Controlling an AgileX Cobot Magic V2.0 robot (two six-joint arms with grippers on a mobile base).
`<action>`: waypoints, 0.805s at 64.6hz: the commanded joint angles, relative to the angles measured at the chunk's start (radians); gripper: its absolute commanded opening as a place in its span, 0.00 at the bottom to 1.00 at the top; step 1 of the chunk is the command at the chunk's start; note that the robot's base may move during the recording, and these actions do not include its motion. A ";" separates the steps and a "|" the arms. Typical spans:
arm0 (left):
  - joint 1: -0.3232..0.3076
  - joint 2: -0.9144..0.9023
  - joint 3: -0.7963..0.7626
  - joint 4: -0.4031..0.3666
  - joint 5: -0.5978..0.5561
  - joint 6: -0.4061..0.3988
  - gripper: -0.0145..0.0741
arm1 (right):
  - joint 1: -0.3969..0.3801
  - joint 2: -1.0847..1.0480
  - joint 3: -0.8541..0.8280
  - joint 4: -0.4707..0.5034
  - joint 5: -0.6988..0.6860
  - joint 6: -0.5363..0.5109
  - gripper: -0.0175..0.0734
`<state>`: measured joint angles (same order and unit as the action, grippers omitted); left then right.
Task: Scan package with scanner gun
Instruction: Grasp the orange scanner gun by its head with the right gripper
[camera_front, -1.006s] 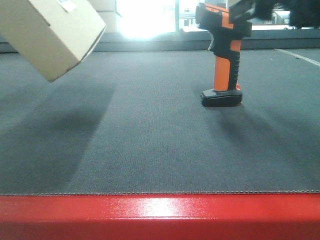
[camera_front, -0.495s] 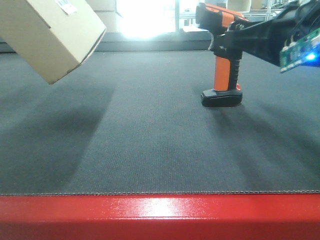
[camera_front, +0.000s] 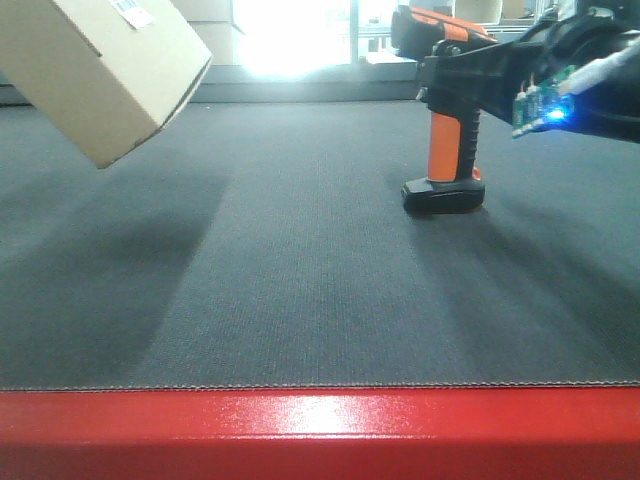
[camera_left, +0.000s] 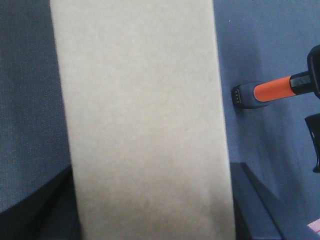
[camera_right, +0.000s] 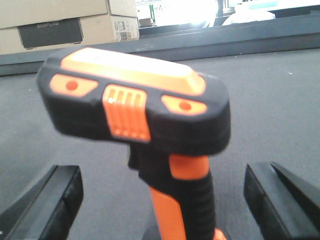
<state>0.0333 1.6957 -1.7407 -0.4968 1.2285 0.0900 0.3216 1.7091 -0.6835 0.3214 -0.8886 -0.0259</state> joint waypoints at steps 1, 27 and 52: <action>0.003 -0.004 -0.003 -0.024 -0.007 -0.004 0.04 | 0.002 0.017 -0.028 0.006 -0.008 0.002 0.81; 0.003 -0.004 -0.003 -0.024 -0.007 -0.004 0.04 | 0.002 0.076 -0.140 0.024 0.057 0.002 0.81; 0.003 -0.004 -0.003 -0.021 -0.007 -0.004 0.04 | 0.002 0.112 -0.155 0.069 0.066 0.002 0.81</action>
<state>0.0333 1.6957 -1.7407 -0.4968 1.2285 0.0900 0.3216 1.8148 -0.8316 0.3598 -0.8044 -0.0259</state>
